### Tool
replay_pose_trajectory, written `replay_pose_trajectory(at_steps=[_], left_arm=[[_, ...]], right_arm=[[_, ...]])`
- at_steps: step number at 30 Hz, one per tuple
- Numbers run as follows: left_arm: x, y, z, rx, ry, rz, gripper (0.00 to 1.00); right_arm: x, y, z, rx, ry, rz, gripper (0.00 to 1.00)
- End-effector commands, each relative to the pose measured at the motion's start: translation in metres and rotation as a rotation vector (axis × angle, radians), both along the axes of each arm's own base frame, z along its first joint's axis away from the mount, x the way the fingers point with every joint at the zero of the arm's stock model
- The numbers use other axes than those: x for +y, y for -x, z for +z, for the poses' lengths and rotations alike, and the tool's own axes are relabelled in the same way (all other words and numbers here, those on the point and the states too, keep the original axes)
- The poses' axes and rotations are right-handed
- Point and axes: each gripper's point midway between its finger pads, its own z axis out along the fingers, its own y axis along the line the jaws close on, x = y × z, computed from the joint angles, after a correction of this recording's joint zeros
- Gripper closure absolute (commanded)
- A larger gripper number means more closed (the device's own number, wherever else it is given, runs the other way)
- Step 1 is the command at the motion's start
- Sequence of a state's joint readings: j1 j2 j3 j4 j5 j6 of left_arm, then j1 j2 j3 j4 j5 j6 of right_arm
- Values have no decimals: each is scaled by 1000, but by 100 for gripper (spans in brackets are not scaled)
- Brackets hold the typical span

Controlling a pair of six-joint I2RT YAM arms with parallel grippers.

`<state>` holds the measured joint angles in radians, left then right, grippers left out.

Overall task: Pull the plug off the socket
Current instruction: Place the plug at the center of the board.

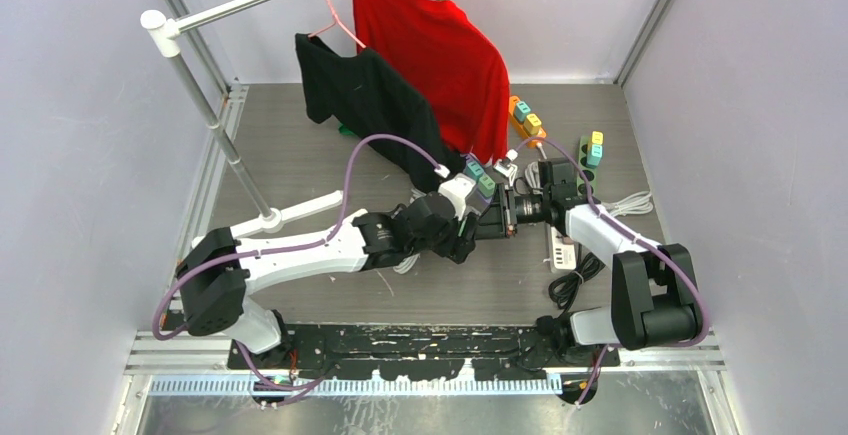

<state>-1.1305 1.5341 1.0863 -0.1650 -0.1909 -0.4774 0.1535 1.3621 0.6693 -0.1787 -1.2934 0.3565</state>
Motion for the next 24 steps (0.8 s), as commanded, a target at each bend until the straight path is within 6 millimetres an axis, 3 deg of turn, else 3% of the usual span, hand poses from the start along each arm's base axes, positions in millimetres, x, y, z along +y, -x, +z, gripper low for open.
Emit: replay_pose_trajectory(at_steps=[1, 5, 10, 13, 15, 24], left_arm=[[-8, -5, 19, -34, 23, -4, 42], [-7, -4, 18, -31, 18, -4, 68], [2, 0, 11, -8, 12, 20, 99], [15, 3, 1, 20, 2, 61, 100], [24, 6, -4, 43, 5, 95, 100], [108, 19, -43, 145, -81, 379, 100]], right_arm=[[4, -6, 15, -55, -34, 27, 92], [4, -5, 15, -56, -34, 30, 81], [3, -4, 13, -92, -13, 27, 40], [-2, -5, 10, -138, 20, 20, 22], [-7, -8, 8, -165, 44, 3, 15], [-36, -23, 0, -239, 113, -111, 11]])
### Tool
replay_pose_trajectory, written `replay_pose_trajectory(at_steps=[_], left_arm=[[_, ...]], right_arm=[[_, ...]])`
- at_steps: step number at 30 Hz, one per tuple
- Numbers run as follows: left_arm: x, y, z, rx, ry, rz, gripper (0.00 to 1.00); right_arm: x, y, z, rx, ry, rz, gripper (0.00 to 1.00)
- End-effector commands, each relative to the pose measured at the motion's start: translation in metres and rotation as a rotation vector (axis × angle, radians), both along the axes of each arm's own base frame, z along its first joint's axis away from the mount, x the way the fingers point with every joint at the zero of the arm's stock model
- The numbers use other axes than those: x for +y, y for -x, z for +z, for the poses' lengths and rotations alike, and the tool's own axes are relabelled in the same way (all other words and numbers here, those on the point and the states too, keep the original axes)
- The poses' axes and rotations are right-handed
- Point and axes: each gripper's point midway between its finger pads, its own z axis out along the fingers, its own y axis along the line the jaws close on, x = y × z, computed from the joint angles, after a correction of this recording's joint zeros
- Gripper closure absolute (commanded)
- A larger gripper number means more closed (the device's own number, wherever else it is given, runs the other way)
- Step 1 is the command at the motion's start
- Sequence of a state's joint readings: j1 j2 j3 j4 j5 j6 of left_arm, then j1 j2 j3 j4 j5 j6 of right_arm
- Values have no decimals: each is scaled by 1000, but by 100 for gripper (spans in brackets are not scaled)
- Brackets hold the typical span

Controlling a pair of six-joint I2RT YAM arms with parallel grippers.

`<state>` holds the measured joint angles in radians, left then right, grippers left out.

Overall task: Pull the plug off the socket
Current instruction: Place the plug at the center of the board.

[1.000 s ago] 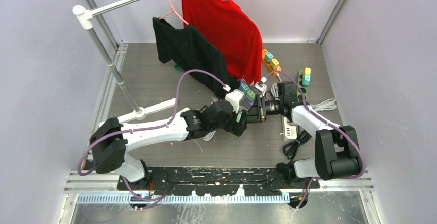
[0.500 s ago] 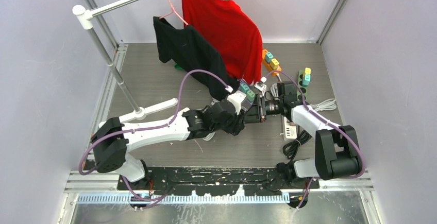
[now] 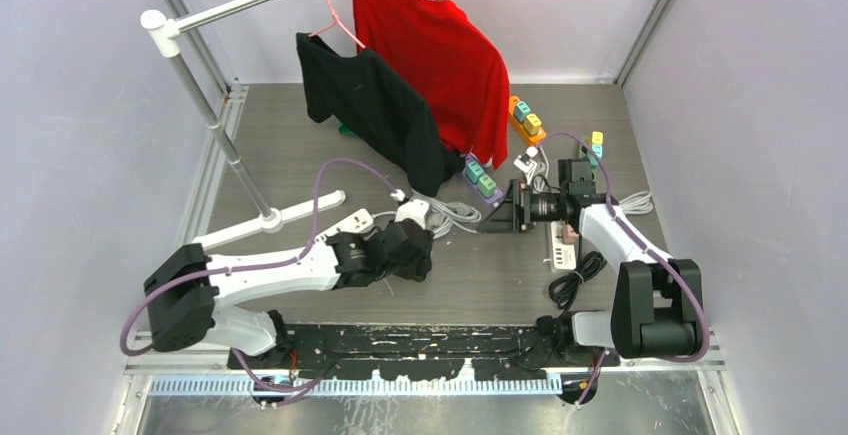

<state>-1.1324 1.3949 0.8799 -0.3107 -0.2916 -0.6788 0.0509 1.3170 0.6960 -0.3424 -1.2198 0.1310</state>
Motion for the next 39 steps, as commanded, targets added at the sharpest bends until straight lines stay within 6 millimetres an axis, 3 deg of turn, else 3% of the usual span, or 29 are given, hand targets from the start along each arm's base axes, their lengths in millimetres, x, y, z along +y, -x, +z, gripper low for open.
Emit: replay_pose_trajectory(at_steps=[1, 9, 17, 29, 39], left_arm=[[43, -4, 13, -5, 38, 231, 100], [127, 2, -16, 139, 40, 544, 100], [194, 13, -22, 139, -42, 796, 100], [225, 21, -33, 174, -236, 956, 100], [238, 18, -33, 187, -191, 1046, 100]], right_arm=[[-10, -7, 8, -111, 34, -24, 11], [-20, -14, 2, -120, 67, -67, 11], [-22, -15, -2, -115, 76, -75, 11], [-25, -16, -2, -120, 79, -87, 10], [-26, -16, -1, -123, 77, -88, 10]])
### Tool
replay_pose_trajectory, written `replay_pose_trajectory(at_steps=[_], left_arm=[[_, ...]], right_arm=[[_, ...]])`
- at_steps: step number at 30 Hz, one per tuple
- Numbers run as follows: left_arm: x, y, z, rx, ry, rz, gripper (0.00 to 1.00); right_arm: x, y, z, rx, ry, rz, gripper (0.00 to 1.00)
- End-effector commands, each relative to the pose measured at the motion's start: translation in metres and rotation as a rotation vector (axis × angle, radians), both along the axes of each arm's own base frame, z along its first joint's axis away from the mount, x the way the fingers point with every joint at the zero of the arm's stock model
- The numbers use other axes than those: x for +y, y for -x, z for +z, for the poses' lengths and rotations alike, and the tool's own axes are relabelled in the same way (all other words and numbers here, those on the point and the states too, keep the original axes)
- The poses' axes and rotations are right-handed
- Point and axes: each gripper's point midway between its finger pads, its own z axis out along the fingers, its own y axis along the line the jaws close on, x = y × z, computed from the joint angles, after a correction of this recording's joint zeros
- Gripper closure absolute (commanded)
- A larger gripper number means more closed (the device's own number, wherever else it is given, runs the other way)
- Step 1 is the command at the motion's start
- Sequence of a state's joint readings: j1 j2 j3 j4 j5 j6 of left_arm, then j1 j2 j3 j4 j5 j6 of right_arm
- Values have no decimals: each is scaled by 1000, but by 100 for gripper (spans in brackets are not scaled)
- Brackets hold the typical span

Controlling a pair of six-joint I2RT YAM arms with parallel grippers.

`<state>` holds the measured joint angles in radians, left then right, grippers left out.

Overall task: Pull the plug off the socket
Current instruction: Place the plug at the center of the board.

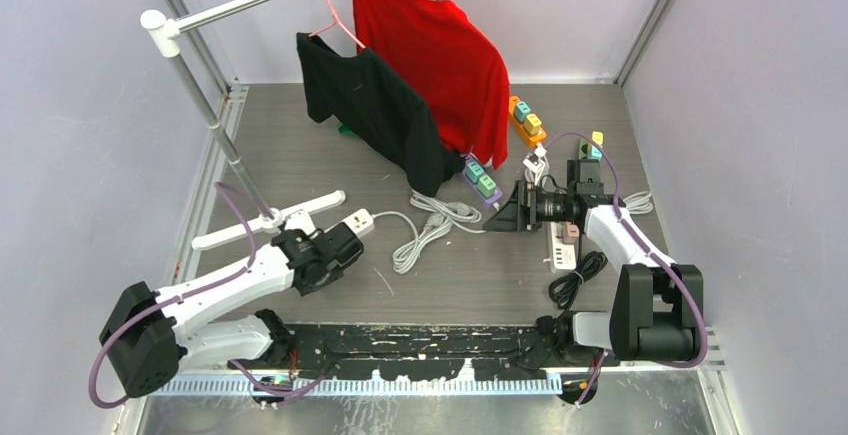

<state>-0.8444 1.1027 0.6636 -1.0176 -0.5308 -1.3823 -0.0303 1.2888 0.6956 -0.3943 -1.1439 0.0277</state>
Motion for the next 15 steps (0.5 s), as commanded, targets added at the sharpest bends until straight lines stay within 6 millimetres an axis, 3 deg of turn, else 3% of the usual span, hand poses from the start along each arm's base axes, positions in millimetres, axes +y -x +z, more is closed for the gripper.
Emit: replay_pose_trajectory(at_steps=[1, 15], left_arm=[[15, -10, 13, -75, 25, 94, 100], [56, -23, 14, -187, 131, 267, 96]], right_arm=[[-1, -1, 9, -50, -5, 6, 10], [-1, -1, 9, -46, -7, 5, 10]])
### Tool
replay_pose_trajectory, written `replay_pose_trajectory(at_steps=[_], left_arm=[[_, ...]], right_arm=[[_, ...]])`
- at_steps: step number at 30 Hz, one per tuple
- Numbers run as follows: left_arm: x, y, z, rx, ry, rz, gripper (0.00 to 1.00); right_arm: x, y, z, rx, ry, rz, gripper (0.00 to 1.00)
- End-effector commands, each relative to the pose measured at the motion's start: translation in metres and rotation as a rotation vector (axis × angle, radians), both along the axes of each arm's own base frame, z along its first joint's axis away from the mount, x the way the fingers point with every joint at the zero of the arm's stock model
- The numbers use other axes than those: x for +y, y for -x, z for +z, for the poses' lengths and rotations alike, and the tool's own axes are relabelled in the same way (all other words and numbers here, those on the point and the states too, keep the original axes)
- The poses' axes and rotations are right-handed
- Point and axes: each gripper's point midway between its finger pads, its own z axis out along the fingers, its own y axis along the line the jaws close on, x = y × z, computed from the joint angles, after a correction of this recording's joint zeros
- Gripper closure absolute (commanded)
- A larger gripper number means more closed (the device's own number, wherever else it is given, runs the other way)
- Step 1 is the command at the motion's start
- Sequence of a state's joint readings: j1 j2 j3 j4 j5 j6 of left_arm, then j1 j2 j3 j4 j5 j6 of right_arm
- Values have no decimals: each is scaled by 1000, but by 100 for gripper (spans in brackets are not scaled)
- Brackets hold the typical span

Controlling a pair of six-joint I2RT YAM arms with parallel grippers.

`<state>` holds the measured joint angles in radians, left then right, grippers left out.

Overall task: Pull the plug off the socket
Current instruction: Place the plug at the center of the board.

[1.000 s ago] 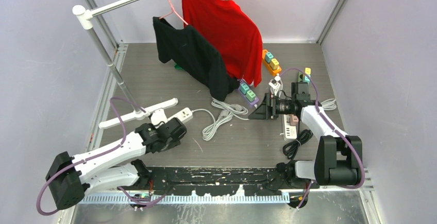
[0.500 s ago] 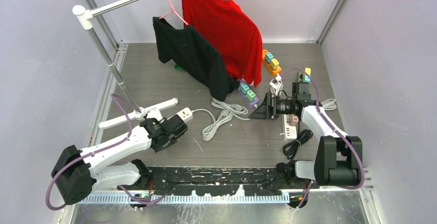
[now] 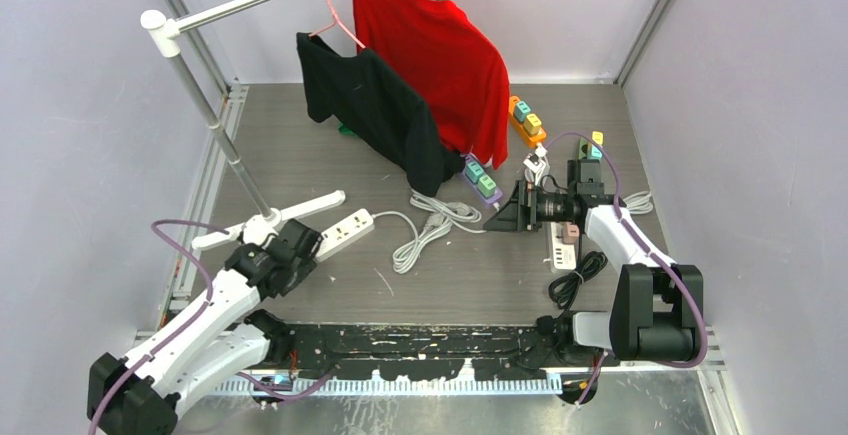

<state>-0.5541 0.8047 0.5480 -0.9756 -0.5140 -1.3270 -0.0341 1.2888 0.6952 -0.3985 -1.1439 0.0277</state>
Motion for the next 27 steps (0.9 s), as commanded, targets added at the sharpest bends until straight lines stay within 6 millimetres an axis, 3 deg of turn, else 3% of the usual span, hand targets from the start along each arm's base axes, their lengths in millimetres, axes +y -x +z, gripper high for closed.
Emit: replay_pose_trajectory(at_steps=[1, 9, 13, 17, 27], left_arm=[[10, -12, 3, -28, -5, 38, 95], [6, -26, -9, 10, 37, 53, 89], [8, -30, -14, 16, 43, 75, 73], [9, -31, -17, 22, 41, 77, 65], [10, -29, -30, 59, 55, 93, 61]], right_arm=[[0, -1, 9, -51, -6, 8, 10], [-1, -1, 11, -52, -6, 7, 10], [-2, -2, 11, -55, -7, 2, 10], [-2, -2, 11, -54, -7, 1, 10], [-3, -3, 10, -46, -7, -3, 10]])
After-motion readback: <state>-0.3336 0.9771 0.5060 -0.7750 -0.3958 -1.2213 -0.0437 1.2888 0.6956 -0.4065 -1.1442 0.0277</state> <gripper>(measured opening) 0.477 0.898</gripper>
